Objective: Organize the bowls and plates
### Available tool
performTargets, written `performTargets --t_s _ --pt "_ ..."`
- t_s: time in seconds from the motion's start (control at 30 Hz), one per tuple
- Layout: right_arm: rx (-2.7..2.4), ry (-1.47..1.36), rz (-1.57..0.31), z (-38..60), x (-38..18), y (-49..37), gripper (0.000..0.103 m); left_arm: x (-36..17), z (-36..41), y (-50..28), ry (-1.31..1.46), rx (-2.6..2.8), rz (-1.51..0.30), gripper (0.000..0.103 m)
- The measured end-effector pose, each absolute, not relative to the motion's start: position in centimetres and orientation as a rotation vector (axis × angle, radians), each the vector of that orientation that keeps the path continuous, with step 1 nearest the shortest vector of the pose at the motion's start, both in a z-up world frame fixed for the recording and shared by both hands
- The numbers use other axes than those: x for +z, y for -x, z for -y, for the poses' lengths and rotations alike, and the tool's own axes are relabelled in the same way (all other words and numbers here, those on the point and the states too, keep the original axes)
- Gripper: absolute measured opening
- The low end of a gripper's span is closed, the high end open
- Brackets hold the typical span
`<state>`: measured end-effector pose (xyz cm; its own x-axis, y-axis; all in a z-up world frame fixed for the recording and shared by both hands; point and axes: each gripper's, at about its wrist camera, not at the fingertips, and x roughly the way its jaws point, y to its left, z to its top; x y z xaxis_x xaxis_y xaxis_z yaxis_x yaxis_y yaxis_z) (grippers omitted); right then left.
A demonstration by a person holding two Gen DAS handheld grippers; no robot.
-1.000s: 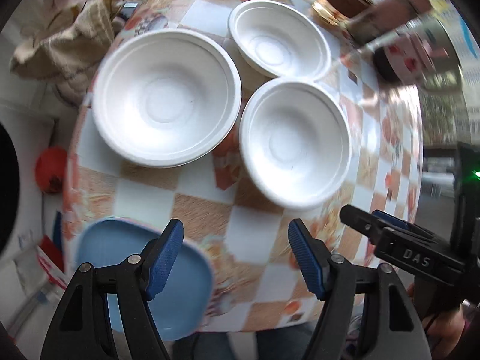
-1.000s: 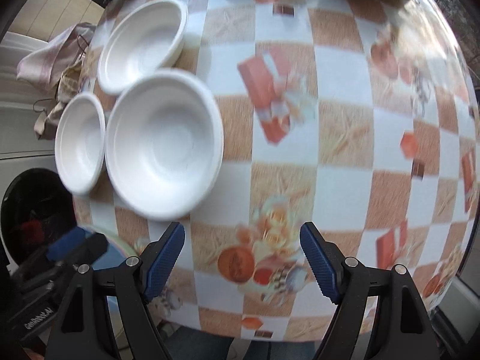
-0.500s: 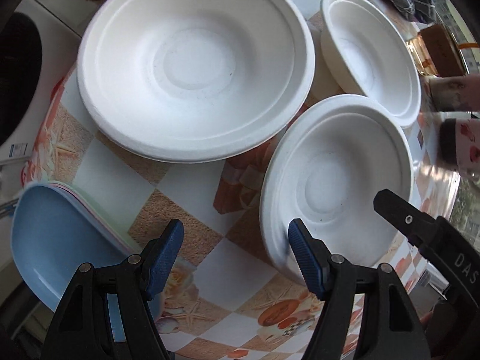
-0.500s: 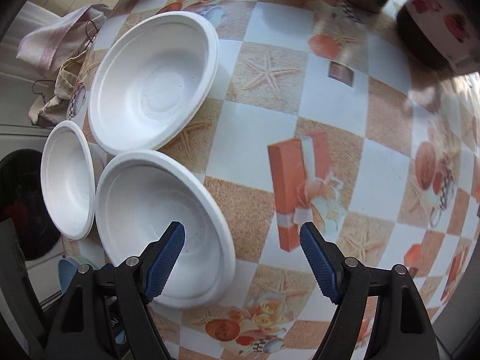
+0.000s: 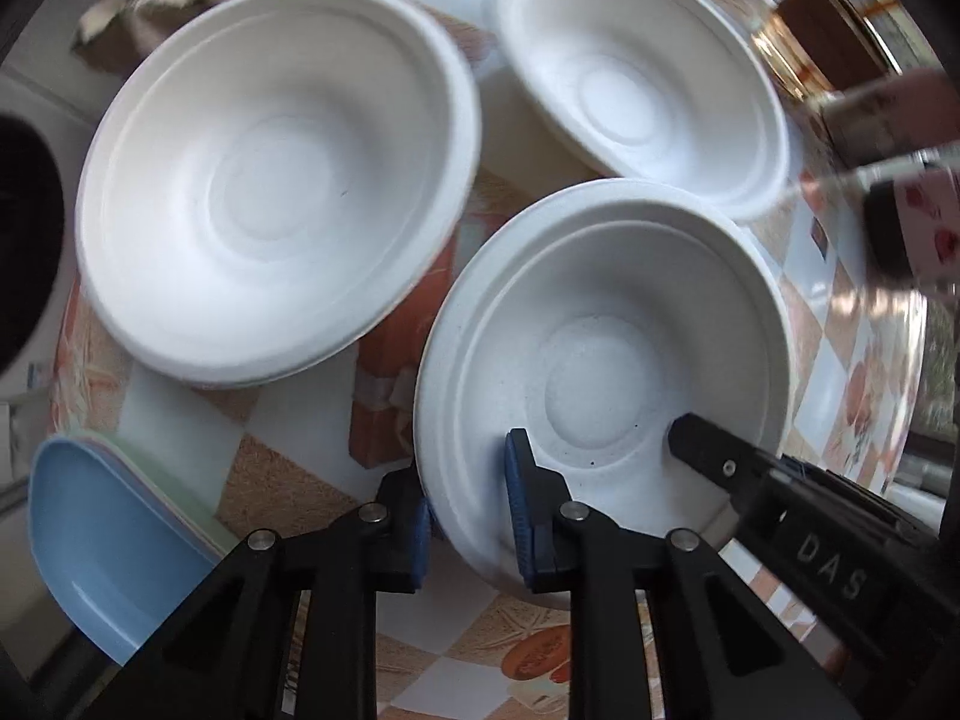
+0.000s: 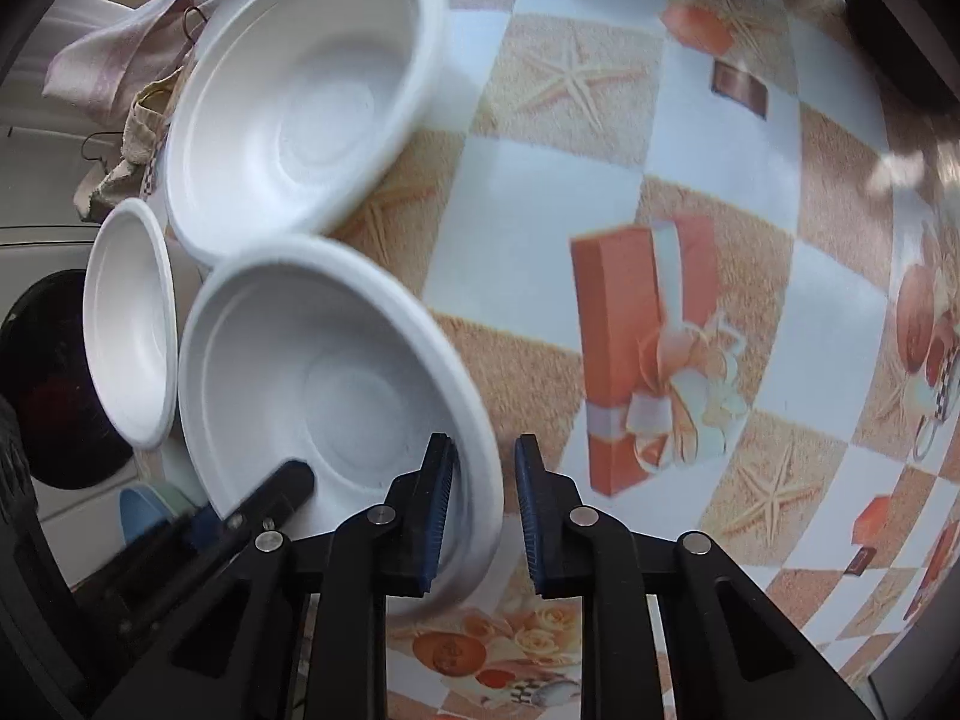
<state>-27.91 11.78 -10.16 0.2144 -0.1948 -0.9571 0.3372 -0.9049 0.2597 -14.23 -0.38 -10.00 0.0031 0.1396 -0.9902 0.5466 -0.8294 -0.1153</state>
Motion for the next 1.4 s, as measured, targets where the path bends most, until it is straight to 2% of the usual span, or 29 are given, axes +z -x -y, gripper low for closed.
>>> performTargets --t_s 0.27,0.77,1.03,1.13,1.2,1.23,1.3,1.33,1.37,1.4 --pt "-1.730 -2.171 -0.029 -17.3 -10.9 23.6 0.023 -9.3 -5.5 15.3 -2.185 -2.058 -0.406 0.024" --pt "-1.769 -2.350 0.180 -27.6 -12.9 14.8 0.023 -10.0 -17.8 11.6 -2.571 -2.214 0.010 0.028" --pt "-1.836 -2.414 0.227 -30.9 -12.9 12.1 0.025 -10.1 -24.8 13.2 -2.653 -2.271 0.194 0.031" --pt "-1.859 -2.438 0.245 -32.0 -13.2 11.3 0.025 -10.2 -26.7 13.3 -2.673 -2.280 0.267 0.040" --pt "-1.875 -2.442 0.250 -32.4 -13.2 10.9 0.025 -10.2 -27.9 13.5 -2.663 -2.276 0.336 0.053" --pt "-1.892 -2.442 0.245 -33.0 -13.1 10.7 0.025 -9.9 -27.7 13.9 -2.657 -2.279 0.337 0.056" --pt "-1.914 -2.431 0.280 -34.6 -12.4 10.1 0.033 -9.0 -26.2 13.3 -2.649 -2.297 0.293 0.061" --pt "-1.939 -2.427 0.296 -35.0 -12.1 10.0 0.058 -8.7 -25.9 13.5 -2.646 -2.305 0.271 0.062" --pt "-1.972 -2.416 0.296 -35.3 -11.7 9.8 0.078 -8.3 -25.4 13.7 -2.642 -2.325 0.259 0.063" --pt "-2.012 -2.401 0.288 -35.7 -11.1 9.9 0.080 -7.9 -24.8 13.7 -2.633 -2.346 0.265 0.064"
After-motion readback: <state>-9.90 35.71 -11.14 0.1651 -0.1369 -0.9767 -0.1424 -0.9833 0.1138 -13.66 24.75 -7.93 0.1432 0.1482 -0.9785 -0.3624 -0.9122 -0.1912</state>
